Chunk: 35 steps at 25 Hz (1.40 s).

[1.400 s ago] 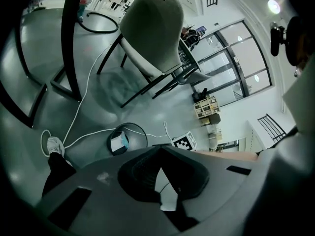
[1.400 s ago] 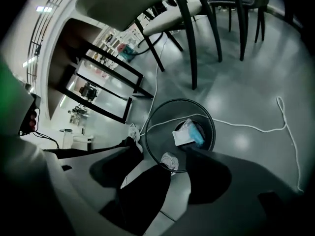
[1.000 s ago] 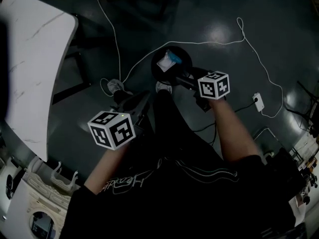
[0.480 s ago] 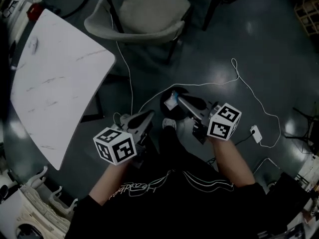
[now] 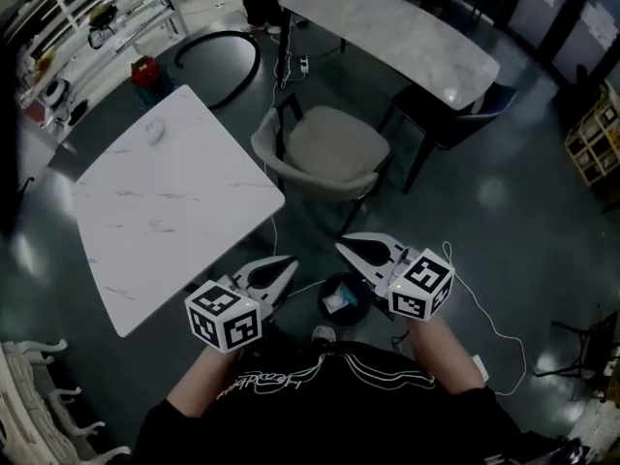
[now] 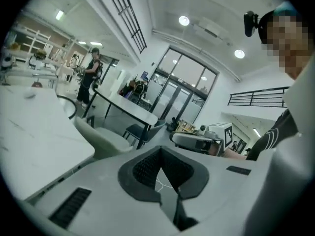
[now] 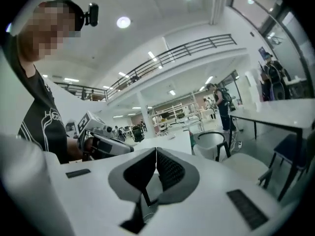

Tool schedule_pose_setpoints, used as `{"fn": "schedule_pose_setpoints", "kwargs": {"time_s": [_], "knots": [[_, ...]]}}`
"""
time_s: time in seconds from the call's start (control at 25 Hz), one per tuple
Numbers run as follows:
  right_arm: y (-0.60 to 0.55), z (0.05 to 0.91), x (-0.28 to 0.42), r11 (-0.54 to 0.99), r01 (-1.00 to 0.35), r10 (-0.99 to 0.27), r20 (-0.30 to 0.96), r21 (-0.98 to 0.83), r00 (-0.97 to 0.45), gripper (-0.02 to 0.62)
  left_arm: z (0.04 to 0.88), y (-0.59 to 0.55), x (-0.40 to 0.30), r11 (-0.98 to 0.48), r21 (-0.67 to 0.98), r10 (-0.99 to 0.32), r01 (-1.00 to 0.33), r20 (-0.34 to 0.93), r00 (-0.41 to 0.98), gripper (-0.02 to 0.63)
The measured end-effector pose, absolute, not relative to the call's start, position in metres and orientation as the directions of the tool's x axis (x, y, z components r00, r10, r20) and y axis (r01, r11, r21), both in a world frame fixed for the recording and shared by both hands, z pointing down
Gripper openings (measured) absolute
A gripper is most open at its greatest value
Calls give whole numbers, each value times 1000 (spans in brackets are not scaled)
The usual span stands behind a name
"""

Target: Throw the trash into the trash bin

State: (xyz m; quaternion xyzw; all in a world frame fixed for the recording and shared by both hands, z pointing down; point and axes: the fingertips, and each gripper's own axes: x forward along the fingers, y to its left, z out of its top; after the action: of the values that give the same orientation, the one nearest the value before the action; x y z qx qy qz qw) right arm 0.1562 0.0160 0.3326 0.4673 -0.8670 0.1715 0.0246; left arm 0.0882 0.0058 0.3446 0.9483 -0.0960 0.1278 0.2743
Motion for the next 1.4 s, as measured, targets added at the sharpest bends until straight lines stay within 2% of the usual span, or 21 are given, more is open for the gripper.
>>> {"fn": "schedule_pose_setpoints", "kwargs": {"time_s": [0.28,0.48,0.8,1.04,1.4], "knots": [[-2,251,109,603,-782,-778,99,-161,-620,31,255,-7,45,-872,399,-234,-284,169,957,6],[-37,236,79,643,-748,-749,72,-162,-659,31,237,-37,17,-871,378,-286,-314,131,949,6],[-126,239,55,631,-756,-755,86,-172,-650,31,233,-128,-2,-895,312,-290,-318,134,948,6],[-209,247,44,619,-765,-760,109,-176,-640,31,253,-210,-15,-880,345,-287,-327,163,944,6],[-308,282,4,629,-757,-734,184,-180,-654,31,297,-319,-56,-829,383,-330,-407,252,910,6]]}}
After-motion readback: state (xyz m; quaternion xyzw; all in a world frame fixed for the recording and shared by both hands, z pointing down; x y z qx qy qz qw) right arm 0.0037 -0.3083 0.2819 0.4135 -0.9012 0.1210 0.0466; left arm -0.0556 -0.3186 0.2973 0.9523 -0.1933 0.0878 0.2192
